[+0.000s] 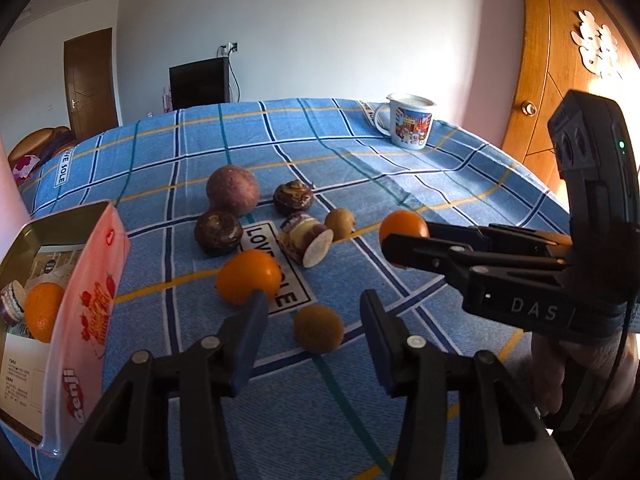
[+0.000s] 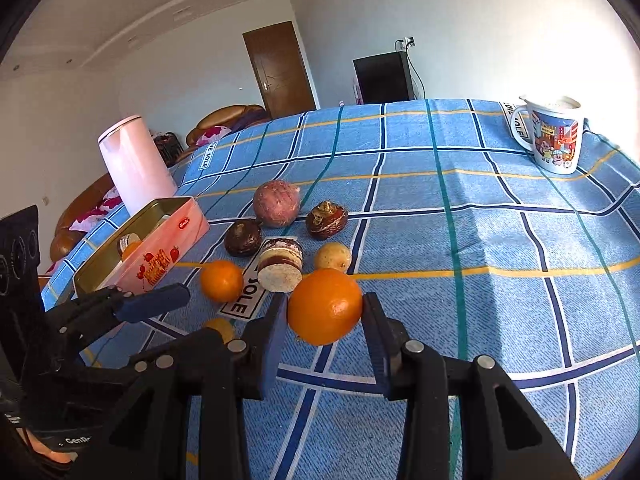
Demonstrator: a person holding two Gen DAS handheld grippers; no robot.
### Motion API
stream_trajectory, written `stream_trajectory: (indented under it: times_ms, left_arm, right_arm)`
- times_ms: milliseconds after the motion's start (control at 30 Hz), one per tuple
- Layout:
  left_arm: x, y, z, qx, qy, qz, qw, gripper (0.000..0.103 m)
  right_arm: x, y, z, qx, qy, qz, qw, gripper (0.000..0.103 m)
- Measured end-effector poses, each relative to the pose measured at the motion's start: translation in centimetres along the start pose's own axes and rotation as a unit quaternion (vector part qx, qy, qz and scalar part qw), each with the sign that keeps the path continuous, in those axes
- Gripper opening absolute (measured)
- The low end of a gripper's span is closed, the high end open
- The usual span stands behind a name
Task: Organize fruits
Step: 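Grasp a small orange with the right tool while the left tool grasps the kiwi, then carry the orange and kiwi into the tin box and open both tools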
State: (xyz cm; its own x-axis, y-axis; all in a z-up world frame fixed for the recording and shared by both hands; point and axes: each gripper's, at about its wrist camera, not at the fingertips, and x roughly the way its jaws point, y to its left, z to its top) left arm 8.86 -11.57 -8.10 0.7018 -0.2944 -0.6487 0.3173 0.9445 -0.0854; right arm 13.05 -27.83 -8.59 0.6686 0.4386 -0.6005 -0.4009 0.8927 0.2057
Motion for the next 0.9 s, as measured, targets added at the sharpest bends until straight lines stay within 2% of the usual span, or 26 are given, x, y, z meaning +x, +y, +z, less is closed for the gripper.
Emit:
stream_trajectory:
  times_ms: [133, 233, 400, 567, 900]
  left_arm:
    - [1.4, -0.2, -0.1, 0.001, 0.042, -0.012, 0.999, 0.029]
    - [1.3, 0.2, -0.2, -0.011, 0.043, -0.025, 0.9987, 0.029]
    - [-0.3, 0.5, -0.4, -0.012, 0.001, -0.024, 0.9996, 0.029]
    - [-1.5, 0.7, -0.3, -0.016, -0.047, -0.006, 0.9987, 0.029]
    - [-2.7, 1.4, -0.2, -0.032, -0.093, 0.002, 0.9952, 0.029]
  right_arm:
    - [-0.2, 0.0, -0.1, -0.002, -0.006, 0.004, 1.0, 0.04]
    - [-0.2, 0.0, -0.1, -0.001, -0.007, 0.006, 1.0, 0.04]
    - [-1.0, 0.4, -0.4, -0.012, -0.032, 0.007, 0.999, 0.04]
    - [-2.1, 0.9, -0.6, -0.027, -0.064, 0.008, 0.998, 0.04]
    - [-3.1, 1.3, -1.0, -0.042, -0.1, 0.011, 0.994, 0.04]
